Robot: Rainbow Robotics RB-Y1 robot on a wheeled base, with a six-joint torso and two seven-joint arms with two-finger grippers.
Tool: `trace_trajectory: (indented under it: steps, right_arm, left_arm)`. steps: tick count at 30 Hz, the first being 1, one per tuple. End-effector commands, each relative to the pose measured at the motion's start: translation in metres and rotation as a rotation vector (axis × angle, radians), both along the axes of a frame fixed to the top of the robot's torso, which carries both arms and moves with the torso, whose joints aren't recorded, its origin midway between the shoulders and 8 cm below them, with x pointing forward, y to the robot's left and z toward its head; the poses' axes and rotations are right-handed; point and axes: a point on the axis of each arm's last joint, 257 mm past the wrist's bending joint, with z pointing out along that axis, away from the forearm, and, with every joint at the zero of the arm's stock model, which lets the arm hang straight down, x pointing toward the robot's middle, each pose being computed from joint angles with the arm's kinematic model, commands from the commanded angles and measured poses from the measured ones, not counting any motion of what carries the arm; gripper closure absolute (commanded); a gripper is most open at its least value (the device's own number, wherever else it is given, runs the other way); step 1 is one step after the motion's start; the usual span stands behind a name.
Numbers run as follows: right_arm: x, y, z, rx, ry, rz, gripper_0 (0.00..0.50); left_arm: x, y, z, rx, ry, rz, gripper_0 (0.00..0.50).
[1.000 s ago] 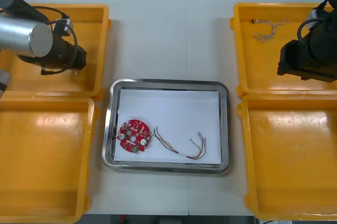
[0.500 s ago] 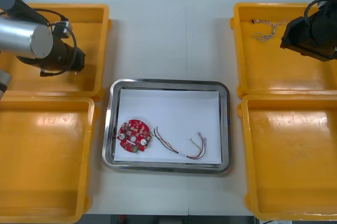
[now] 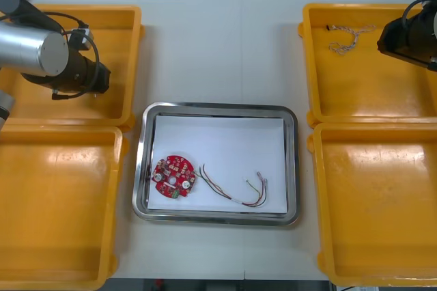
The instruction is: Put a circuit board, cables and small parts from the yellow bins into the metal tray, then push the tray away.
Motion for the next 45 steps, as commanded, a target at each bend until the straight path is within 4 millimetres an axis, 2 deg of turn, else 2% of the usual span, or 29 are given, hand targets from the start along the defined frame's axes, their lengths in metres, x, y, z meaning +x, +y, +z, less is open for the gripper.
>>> trace_trajectory:
  steps: [1,7,13,24,30,41,45]
  right_arm:
    - [0.034,0.016,0.025,-0.061,-0.074,0.034,0.0]
    - [0.056,0.023,0.021,-0.045,-0.093,0.01,0.0]
    - [0.079,0.039,0.017,-0.003,-0.122,0.007,0.0]
    - [0.107,0.061,0.009,0.024,-0.206,0.026,0.0]
    - [0.109,0.063,0.0,0.019,-0.21,0.026,0.0]
    - [0.11,0.065,-0.027,0.02,-0.184,0.026,0.0]
    - [0.11,0.065,-0.028,0.021,-0.183,0.026,0.0]
  left_arm:
    - [0.005,-0.014,0.03,0.083,-0.026,-0.115,0.5]
    - [-0.01,-0.01,0.049,0.095,0.001,-0.111,0.5]
    - [-0.02,-0.008,0.062,0.1,0.017,-0.108,0.5]
    - [-0.042,0.0,0.085,0.11,0.047,-0.089,0.5]
    - [-0.054,0.004,0.101,0.118,0.049,-0.08,0.5]
    - [-0.069,0.013,0.126,0.105,0.032,-0.055,0.5]
    - [-0.073,0.015,0.131,0.105,0.033,-0.052,0.5]
